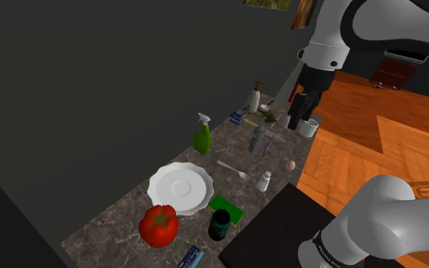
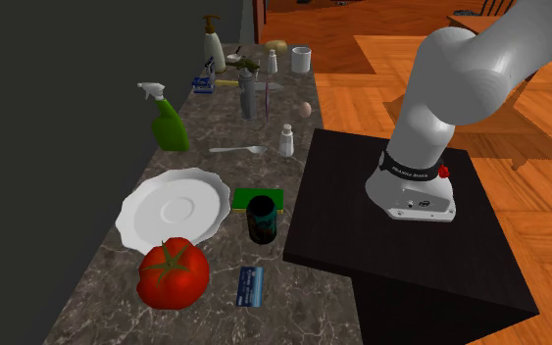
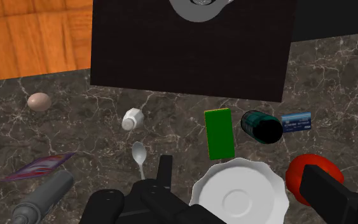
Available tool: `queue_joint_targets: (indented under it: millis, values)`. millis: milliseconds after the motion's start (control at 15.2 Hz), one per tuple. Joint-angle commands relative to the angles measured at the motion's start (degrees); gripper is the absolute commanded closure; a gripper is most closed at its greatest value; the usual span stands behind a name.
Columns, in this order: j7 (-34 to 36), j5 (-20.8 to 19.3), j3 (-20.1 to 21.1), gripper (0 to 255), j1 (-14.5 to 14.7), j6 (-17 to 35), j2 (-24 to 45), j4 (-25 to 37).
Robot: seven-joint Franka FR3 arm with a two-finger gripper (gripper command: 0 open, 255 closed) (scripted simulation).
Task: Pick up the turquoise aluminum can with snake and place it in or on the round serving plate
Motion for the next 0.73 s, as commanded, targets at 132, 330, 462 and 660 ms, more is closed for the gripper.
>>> queue_joint_targets:
  millis: [132, 330, 462, 660]
  values:
    - [1.4, 1.1, 1.4, 0, 0.5, 3.5, -0.9, -3.9]
    - [3.5, 2.8, 3.6, 0, 1.3, 9.0, -1.5, -9.4]
    - [4.9, 4.0, 5.2, 0, 2.0, 12.9, -1.5, -12.7]
    - [6.9, 5.9, 7.8, 0, 3.1, 18.9, -0.6, -17.1]
